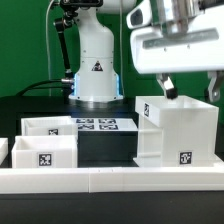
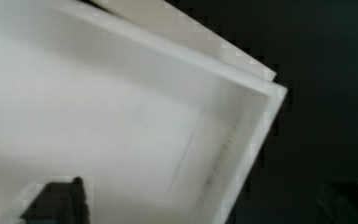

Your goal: Assemble drawer

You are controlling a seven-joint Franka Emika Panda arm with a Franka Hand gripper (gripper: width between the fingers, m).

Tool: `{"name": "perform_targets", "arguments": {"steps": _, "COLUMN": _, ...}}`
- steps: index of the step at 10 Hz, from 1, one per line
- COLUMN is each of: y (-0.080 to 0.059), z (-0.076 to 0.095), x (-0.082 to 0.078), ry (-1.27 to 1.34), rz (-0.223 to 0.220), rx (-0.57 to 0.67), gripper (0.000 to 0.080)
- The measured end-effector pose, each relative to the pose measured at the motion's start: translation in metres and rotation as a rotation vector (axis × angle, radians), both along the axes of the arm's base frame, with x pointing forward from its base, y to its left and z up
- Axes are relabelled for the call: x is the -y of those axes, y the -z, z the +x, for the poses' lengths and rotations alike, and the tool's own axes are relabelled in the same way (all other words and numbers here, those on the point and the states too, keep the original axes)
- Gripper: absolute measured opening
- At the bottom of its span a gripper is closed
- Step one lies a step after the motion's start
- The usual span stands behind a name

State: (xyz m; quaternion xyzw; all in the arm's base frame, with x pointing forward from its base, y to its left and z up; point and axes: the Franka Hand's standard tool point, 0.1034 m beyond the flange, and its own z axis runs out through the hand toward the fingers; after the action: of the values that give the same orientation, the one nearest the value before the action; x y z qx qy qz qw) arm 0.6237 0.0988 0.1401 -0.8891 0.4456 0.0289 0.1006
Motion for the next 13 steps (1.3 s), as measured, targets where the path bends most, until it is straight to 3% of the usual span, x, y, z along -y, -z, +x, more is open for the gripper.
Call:
{"name": "perform_targets", "arguments": {"steps": 1, "y": -0.005, "z": -0.010, "x": -0.002, "ry": -0.100, "rz": 0.008, "rx": -0.038, "gripper": 0.0649}}
{"name": "perform_targets", "arguments": {"steps": 3, "y": -0.002, "z": -0.008, "x": -0.003, "ry": -0.110, "rz": 0.010, "rx": -0.030, "gripper": 0.0649}}
{"name": "perform_targets", "arguments": {"steps": 4, "y": -0.002, "z": -0.010, "x": -0.002, "ry": -0.174, "rz": -0.003, "rx": -0.029, "gripper": 0.0649}}
{"name": "perform_targets", "arguments": {"steps": 6, "y": -0.003, "z": -0.022, "x": 0.008, "ry": -0.607, "rz": -0.072, "rx": -0.044, "gripper": 0.0649}}
{"name": "perform_targets", "arguments": {"steps": 11, "y": -0.002, "z": -0.022, "x": 0.017, "ry": -0.960, "rz": -0.054, "rx": 0.018, "gripper": 0.0649}}
{"name": "perform_targets", "arguments": {"steps": 13, "y": -0.004, "z": -0.033, "x": 0.046, "ry": -1.108, "rz": -0.056, "rx": 0.039, "gripper": 0.0649}}
